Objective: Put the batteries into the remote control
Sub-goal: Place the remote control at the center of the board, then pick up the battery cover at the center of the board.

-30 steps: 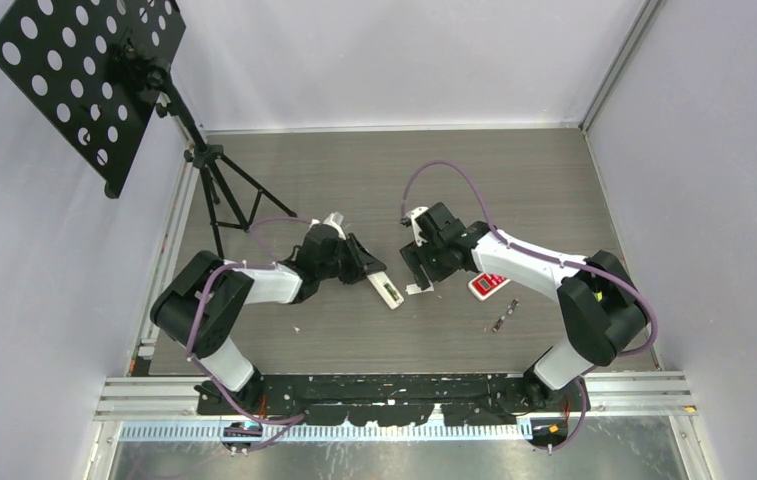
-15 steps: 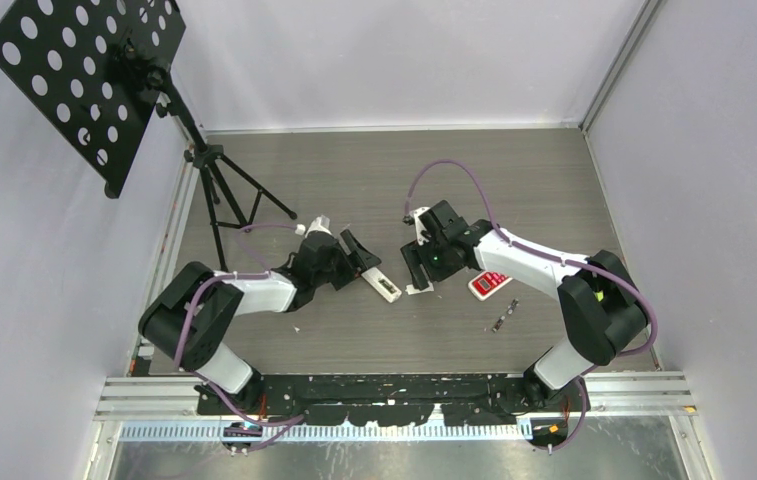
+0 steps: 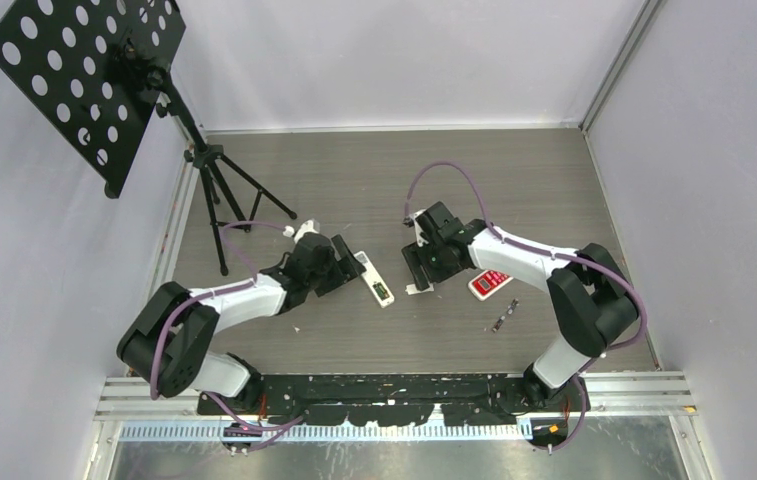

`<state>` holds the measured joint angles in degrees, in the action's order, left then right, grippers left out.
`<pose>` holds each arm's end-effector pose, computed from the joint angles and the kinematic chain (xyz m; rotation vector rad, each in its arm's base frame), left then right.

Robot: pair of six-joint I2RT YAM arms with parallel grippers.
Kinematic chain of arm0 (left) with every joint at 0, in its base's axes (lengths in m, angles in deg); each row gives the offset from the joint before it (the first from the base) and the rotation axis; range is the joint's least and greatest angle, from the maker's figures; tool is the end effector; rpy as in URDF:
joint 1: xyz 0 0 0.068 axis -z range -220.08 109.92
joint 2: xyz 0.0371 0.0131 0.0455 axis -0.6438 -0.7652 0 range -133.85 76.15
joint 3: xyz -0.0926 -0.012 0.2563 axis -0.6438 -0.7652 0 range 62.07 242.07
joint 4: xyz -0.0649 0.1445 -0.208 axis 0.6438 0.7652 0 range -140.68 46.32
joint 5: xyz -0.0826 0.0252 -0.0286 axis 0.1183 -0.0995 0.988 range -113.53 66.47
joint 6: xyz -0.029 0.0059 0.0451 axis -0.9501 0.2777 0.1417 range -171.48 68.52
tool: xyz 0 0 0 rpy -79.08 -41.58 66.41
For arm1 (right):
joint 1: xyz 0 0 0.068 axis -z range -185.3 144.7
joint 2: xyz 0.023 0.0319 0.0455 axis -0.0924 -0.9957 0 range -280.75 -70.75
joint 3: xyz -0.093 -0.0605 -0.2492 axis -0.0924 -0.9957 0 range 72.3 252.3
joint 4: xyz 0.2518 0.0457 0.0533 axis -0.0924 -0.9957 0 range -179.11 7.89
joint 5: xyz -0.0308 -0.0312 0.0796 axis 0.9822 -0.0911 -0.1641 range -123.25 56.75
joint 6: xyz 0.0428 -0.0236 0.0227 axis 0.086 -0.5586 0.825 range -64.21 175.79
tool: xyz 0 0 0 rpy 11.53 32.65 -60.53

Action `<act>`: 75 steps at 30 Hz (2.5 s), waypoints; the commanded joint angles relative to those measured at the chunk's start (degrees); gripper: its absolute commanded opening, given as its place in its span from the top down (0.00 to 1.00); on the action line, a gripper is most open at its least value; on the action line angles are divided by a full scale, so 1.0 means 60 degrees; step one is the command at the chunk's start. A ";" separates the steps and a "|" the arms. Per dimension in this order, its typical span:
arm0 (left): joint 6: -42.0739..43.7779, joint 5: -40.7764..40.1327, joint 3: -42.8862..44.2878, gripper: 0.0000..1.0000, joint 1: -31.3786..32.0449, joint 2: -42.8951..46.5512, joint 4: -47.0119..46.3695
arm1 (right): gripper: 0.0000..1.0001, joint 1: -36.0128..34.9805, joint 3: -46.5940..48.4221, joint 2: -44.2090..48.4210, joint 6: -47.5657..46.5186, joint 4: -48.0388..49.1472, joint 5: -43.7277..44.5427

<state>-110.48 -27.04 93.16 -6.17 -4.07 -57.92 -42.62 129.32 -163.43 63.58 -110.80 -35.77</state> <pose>0.2191 -0.1445 0.1545 -0.5585 2.3564 -0.7325 0.2486 0.1913 0.1843 -0.7089 2.6362 0.2939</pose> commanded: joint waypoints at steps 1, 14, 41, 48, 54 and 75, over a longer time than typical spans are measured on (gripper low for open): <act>0.0765 0.0139 0.0403 0.24 -0.0004 0.0132 0.0827 | 0.34 -0.0192 0.0335 -0.0182 -0.0670 -0.0353 0.0331; 0.1157 0.1138 0.0877 0.23 -0.0604 0.0547 0.0964 | 0.33 -0.0621 0.1292 -0.1443 -0.2281 -0.1028 0.1430; 0.1500 0.2174 0.1348 0.23 -0.1199 0.0557 0.1178 | 0.55 0.0460 0.1924 -0.2625 -0.0651 -0.1597 0.0751; 0.1455 0.2810 0.1332 0.23 -0.1199 0.0495 0.0703 | 0.68 0.0490 0.1719 -0.2598 -0.0522 -0.1442 0.1296; 0.1352 0.3952 0.1415 0.28 -0.1199 0.0201 -0.0184 | 0.69 0.0493 0.1671 -0.1972 -0.0458 -0.1109 0.1198; 0.0516 0.5283 0.2963 0.43 -0.0259 -0.2759 -0.1371 | 0.66 0.0493 0.0254 0.0353 0.0099 0.0179 -0.0757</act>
<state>-106.48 2.67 107.58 -9.25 -18.39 -62.75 -39.74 131.74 -164.81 62.90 -112.81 -36.80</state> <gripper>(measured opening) 0.568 0.341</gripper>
